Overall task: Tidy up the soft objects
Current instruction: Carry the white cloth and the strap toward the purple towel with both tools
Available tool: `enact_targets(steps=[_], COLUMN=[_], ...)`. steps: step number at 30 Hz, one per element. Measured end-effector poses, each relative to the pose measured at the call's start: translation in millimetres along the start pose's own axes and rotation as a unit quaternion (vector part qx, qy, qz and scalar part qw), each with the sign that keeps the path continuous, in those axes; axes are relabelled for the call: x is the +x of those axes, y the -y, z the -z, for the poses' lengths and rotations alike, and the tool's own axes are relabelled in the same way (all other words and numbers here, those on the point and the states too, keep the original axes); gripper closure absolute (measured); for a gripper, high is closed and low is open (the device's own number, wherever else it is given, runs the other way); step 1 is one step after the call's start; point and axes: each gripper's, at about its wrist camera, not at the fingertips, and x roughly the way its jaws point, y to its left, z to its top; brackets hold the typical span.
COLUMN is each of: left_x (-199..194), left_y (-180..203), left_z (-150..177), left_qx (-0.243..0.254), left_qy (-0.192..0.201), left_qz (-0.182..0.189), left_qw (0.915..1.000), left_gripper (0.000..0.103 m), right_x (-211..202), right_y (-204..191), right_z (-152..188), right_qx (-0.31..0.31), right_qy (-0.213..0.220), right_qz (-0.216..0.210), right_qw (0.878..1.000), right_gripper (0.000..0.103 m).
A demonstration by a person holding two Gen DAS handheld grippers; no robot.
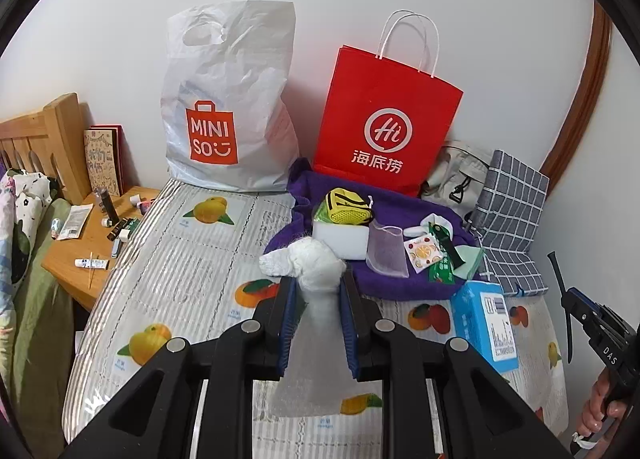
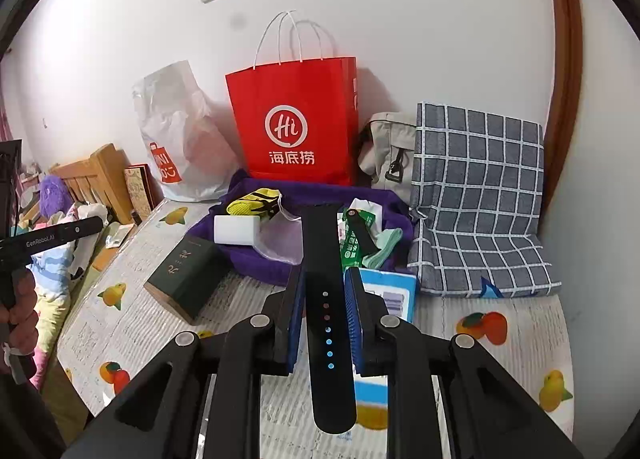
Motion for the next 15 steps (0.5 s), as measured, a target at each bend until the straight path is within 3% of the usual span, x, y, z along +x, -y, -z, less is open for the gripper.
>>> enact_targets(steps=[15], left_x=[34], left_y=[9], left_z=[-27], left_qx=[-0.002], left_qy=[-0.002], left_qz=[-0.003], left_qw=[1.0000], left_gripper=[0.083], right_x=[31], right_y=[9], right_z=[-31], right_qx=[-0.001], right_qy=[0.001], right_qz=[-0.005], right_qw=[1.000], right_gripper=[0.083])
